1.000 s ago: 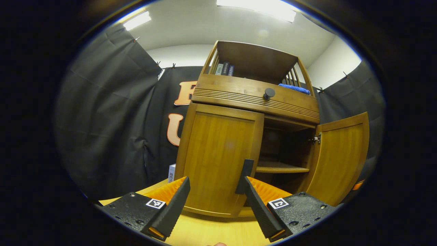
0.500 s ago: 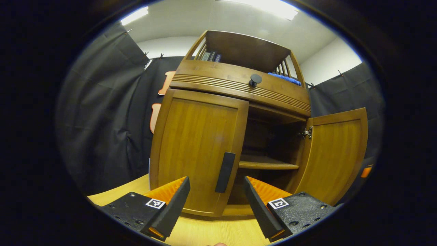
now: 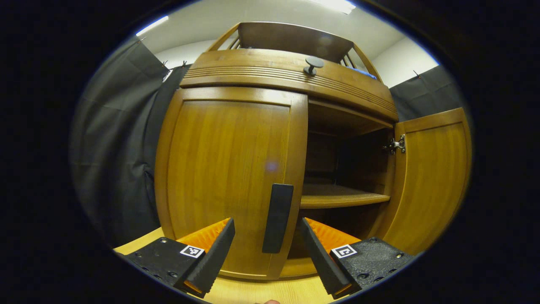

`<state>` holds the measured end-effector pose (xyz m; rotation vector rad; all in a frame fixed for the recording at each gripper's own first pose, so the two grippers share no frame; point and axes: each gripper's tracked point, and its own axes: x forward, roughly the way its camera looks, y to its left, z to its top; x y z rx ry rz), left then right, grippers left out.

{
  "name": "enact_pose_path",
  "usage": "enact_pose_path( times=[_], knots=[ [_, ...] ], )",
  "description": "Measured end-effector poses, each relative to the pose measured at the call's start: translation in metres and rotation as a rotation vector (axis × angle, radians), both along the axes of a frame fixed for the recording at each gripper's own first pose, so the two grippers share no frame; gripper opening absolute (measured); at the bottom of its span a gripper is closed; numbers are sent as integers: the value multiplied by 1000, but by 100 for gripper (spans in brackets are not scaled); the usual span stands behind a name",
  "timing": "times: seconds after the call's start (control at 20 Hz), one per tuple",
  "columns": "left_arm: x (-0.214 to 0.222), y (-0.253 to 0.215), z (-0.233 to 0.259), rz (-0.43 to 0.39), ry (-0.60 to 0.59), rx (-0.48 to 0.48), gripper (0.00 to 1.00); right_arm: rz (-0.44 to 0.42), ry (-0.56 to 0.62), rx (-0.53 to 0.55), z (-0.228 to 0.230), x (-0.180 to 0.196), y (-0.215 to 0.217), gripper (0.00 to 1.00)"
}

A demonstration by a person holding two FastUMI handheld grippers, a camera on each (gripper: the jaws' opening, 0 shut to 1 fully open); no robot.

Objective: Open the right door of the double-door shoe cabinet with the right hand, and open the left door with the left hand.

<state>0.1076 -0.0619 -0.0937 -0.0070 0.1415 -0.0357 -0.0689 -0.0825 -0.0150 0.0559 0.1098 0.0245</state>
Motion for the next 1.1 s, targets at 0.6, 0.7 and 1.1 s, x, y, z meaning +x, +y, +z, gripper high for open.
enact_pose_path(
  times=[0.6,0.7,1.1],
  knots=[
    [14,3,-12,7,12,-27,90,20,-23,-20,6,4,1,89],
    [14,-2,-12,-5,19,-47,91,15,-17,-22,2,10,0,88],
    [8,-30,-15,-155,90,-42,25,10,-24,-42,5,22,5,94]
  ],
)
